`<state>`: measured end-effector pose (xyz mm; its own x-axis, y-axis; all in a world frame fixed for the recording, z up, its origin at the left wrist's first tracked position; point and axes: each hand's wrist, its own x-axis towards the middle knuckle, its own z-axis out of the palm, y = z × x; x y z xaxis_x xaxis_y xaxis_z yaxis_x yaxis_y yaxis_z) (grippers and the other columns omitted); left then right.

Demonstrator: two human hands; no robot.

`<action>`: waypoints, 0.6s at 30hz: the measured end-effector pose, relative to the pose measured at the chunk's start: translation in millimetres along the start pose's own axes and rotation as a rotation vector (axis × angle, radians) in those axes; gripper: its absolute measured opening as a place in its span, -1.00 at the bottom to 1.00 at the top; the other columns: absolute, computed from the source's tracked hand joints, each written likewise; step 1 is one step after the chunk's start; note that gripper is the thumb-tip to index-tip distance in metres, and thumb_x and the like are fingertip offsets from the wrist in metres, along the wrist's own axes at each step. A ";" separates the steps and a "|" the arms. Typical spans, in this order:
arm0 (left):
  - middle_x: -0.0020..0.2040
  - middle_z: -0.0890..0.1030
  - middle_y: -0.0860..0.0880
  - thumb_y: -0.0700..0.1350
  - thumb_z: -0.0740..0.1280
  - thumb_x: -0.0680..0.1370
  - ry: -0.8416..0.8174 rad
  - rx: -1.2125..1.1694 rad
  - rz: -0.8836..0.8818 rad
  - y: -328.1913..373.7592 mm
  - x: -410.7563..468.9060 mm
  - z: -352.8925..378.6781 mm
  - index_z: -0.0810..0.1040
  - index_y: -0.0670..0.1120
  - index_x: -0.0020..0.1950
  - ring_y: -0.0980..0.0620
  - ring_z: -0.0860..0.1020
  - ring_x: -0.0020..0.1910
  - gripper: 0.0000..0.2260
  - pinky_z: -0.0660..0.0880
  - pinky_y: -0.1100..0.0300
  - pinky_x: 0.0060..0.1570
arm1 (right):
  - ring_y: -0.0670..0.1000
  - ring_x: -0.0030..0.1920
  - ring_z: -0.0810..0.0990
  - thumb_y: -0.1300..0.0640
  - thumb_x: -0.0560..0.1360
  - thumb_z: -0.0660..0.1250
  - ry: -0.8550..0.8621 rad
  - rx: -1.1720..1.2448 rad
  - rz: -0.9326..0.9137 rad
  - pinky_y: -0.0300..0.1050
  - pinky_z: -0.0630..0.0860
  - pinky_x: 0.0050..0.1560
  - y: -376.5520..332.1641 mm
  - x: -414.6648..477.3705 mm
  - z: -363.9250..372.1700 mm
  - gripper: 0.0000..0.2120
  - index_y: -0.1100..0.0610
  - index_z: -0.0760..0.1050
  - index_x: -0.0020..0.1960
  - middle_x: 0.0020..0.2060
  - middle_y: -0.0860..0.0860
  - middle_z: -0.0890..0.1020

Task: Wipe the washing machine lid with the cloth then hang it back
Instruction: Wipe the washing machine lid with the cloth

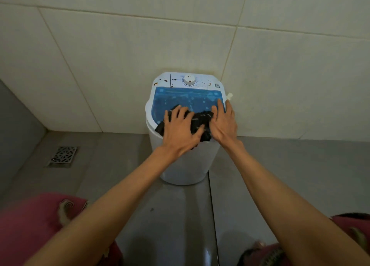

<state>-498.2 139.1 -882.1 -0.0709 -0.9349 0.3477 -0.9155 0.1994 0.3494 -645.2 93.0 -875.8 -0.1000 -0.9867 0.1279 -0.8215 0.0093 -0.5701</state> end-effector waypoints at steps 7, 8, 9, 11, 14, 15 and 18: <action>0.17 0.56 -0.05 0.22 0.18 0.54 0.125 -0.025 0.144 -11.3 -3.2 -0.3 0.53 -0.07 0.24 -0.07 0.46 0.22 -0.55 0.31 -0.06 0.34 | 0.13 0.57 0.02 -0.14 0.67 -0.12 -0.018 0.002 0.008 0.12 0.10 0.49 -2.0 -2.7 -2.2 -0.46 0.03 0.02 0.60 0.59 0.11 0.03; 0.20 0.55 -0.05 0.23 0.18 0.54 0.124 -0.042 0.179 -20.8 -2.8 -2.1 0.52 -0.07 0.27 -0.06 0.46 0.24 -0.52 0.31 -0.05 0.35 | 0.14 0.57 0.02 -0.15 0.67 -0.12 -0.016 0.000 0.007 0.14 0.10 0.49 -2.3 -3.4 -2.0 -0.45 0.03 0.02 0.60 0.59 0.11 0.03; 0.23 0.54 -0.05 0.24 0.20 0.53 0.119 -0.056 0.185 -30.6 -0.5 -4.1 0.50 -0.07 0.30 -0.06 0.46 0.27 -0.50 0.29 -0.06 0.37 | 0.14 0.57 0.01 -0.16 0.67 -0.12 -0.015 -0.004 0.005 0.15 0.10 0.50 -2.5 -3.8 -2.1 -0.44 0.03 0.02 0.61 0.59 0.11 0.03; 0.28 0.52 -0.06 0.26 0.22 0.51 0.105 -0.063 0.092 -49.9 13.2 -6.4 0.46 -0.07 0.33 -0.09 0.44 0.31 -0.47 0.27 -0.10 0.38 | 0.14 0.57 0.00 -0.18 0.66 -0.11 -0.028 -0.017 0.009 0.16 0.09 0.51 -2.6 -3.5 -2.5 -0.42 0.04 0.01 0.61 0.59 0.11 0.00; 0.37 0.44 -0.17 0.29 0.21 0.47 0.064 -0.080 -0.230 -71.8 52.7 -9.0 0.36 -0.15 0.39 -0.17 0.36 0.38 -0.34 0.24 -0.12 0.40 | 0.14 0.58 -0.05 -0.23 0.64 -0.08 -0.059 -0.054 0.001 0.16 0.07 0.52 -2.1 -2.7 -2.2 -0.38 0.04 -0.03 0.61 0.60 0.12 -0.04; 0.44 0.37 -0.20 0.29 0.19 0.49 0.027 -0.103 -0.334 -75.7 67.3 -10.3 0.30 -0.19 0.45 -0.19 0.30 0.44 -0.30 0.20 -0.13 0.44 | 0.14 0.58 -0.06 -0.24 0.64 -0.08 -0.063 -0.067 -0.011 0.16 0.06 0.53 -1.7 -2.1 -1.7 -0.36 0.04 -0.04 0.61 0.60 0.13 -0.05; 0.55 0.17 -0.23 0.27 0.14 0.56 -0.073 -0.125 -0.483 -77.3 107.8 -11.1 0.12 -0.25 0.54 -0.23 0.15 0.52 -0.24 0.12 -0.16 0.47 | 0.15 0.58 -0.08 -0.24 0.64 -0.08 -0.061 -0.086 -0.027 0.17 0.05 0.54 0.7 0.1 0.8 -0.35 0.05 -0.07 0.62 0.60 0.14 -0.07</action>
<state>-430.7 26.2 -862.0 0.3176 -0.9463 0.0604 -0.7968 -0.2317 0.5581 -645.3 92.8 -876.8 -0.0451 -0.9948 0.0910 -0.8691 -0.0059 -0.4946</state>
